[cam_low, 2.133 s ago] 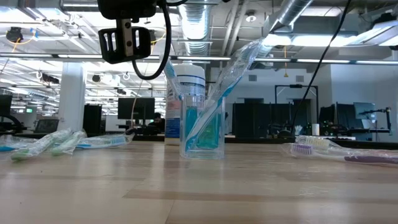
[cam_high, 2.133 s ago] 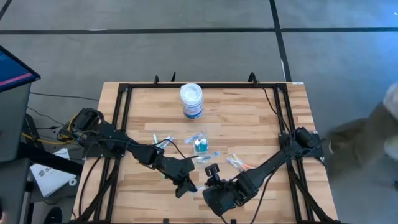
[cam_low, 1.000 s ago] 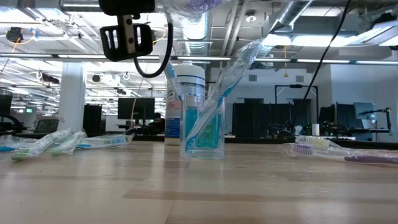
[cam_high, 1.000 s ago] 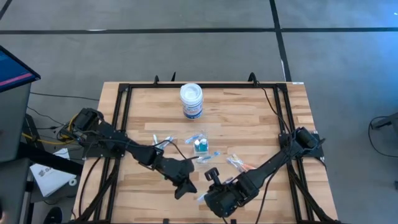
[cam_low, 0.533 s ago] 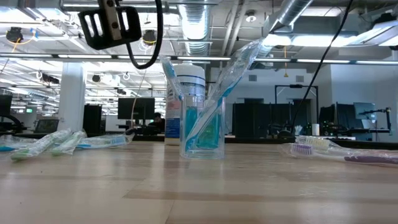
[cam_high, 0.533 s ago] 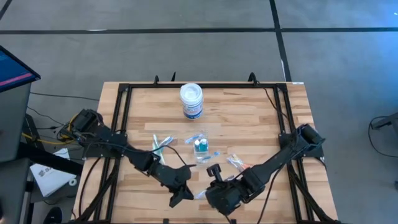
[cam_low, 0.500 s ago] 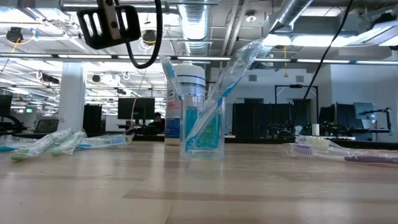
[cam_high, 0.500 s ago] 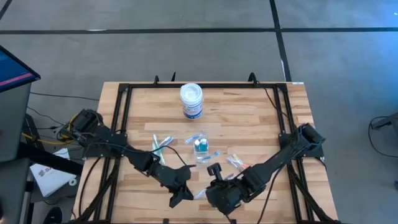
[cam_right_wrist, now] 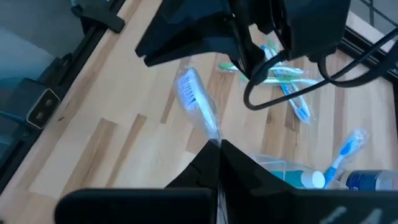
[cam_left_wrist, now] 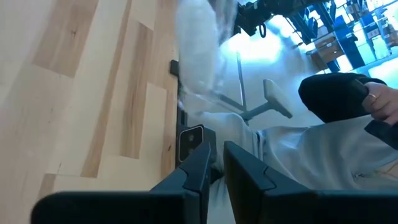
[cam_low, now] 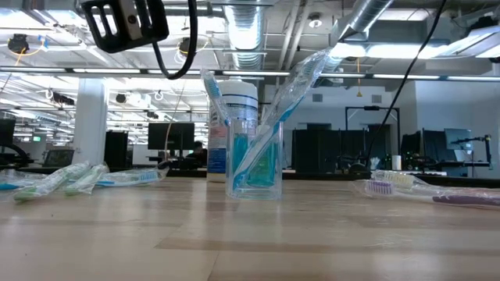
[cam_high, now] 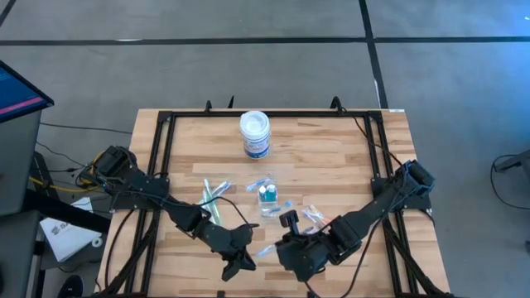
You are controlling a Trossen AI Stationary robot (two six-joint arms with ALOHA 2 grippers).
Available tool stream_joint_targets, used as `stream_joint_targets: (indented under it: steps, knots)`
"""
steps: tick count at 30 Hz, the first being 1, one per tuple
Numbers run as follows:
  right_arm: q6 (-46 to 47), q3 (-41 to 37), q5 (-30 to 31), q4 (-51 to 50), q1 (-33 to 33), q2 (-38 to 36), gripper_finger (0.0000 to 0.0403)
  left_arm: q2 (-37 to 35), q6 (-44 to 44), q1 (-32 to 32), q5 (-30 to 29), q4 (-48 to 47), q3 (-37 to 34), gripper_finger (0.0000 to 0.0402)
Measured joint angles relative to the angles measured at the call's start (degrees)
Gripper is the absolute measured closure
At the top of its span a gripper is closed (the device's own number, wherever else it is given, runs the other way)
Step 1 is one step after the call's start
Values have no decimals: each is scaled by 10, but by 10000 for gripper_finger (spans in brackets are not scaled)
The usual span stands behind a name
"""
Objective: Pick & Place toothbrushing station
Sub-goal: Put the right purple toothbrush into the Transparent organizer
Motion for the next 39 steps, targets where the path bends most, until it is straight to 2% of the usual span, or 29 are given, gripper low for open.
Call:
stream_joint_targets:
  steps: [8, 16, 28, 34, 39]
  knots:
    - [5, -10, 12, -2, -4, -25, 403, 0, 7, 0, -1, 1, 0, 363]
    - [7, -129, 23, 118, -2, -109, 403, 0, 15, 0, -6, 4, 0, 363]
    - [-52, -355, 43, 425, -13, -253, 403, 0, 19, 0, -20, 7, 0, 363]
    - [-100, -458, 40, 613, -35, -290, 403, 0, 37, 0, -32, 10, 0, 363]
    - [-122, -524, -8, 751, -68, -303, 403, 0, 56, 0, -36, 14, 0, 363]
